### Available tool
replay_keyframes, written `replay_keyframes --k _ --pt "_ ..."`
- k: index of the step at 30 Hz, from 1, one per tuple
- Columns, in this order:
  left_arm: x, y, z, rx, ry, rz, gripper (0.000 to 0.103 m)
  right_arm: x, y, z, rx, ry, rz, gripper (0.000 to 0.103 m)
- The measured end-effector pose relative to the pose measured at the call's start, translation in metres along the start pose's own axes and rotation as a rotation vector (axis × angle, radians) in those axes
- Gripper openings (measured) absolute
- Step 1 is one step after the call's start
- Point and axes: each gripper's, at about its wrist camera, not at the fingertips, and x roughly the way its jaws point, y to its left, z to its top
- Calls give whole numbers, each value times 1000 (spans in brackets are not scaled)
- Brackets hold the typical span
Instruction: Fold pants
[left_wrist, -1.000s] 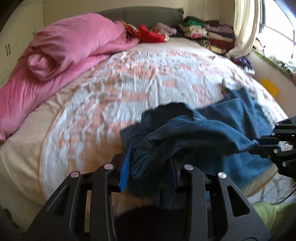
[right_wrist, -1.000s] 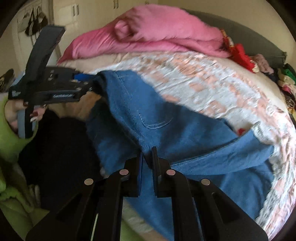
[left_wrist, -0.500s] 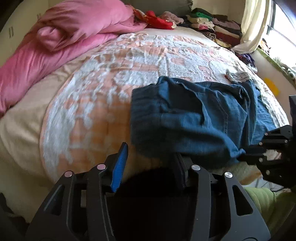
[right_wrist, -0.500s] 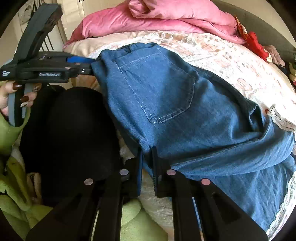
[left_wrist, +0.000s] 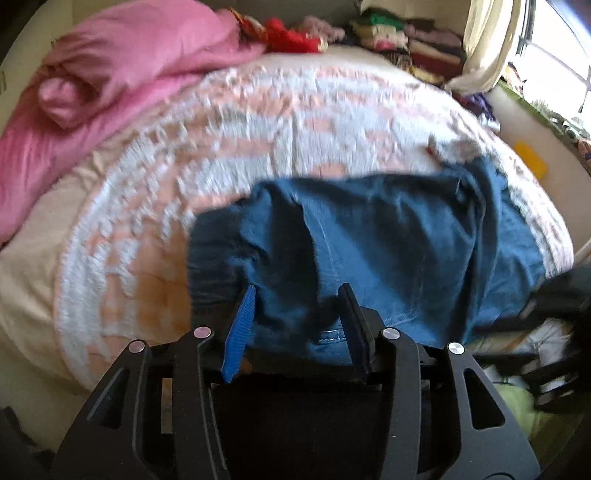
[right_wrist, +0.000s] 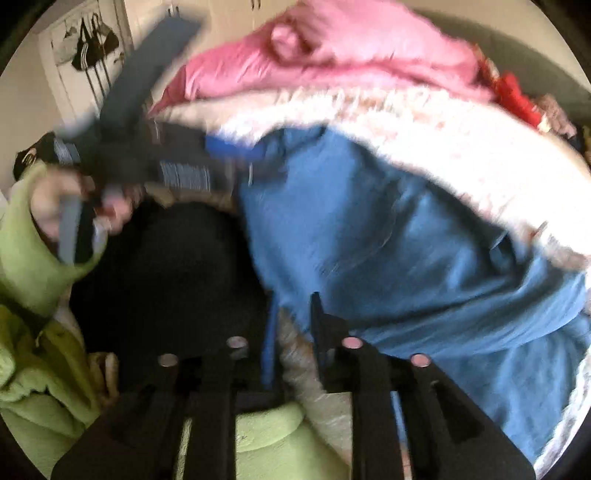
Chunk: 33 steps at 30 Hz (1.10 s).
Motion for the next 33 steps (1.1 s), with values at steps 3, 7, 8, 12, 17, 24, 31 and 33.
replay_keyframes --k 3,7,8,12,17,24,31,33 --pt "10 -3 -9 21 25 17 38 -1 -16 8 51 -36 -44 36" --pt "11 1 -15 9 27 4 38 23 -35 9 132 26 -55 36" --pt "10 2 -15 9 25 3 38 33 -38 7 148 66 -61 38" --pt "11 1 -15 18 19 6 40 53 -42 -1 170 133 -79 41" --pt "3 2 -13 -5 4 -1 41 34 -39 3 176 78 -63 46" --pt "-39 -6 2 -3 -105 -17 62 -21 -65 -2 243 -54 -161 57" --pt "-44 -44 14 73 -116 -85 76 -58 -112 -7 332 -121 -296 65" --pt "-38 -58 17 98 -103 -114 76 -66 -126 -8 345 -125 -330 65"
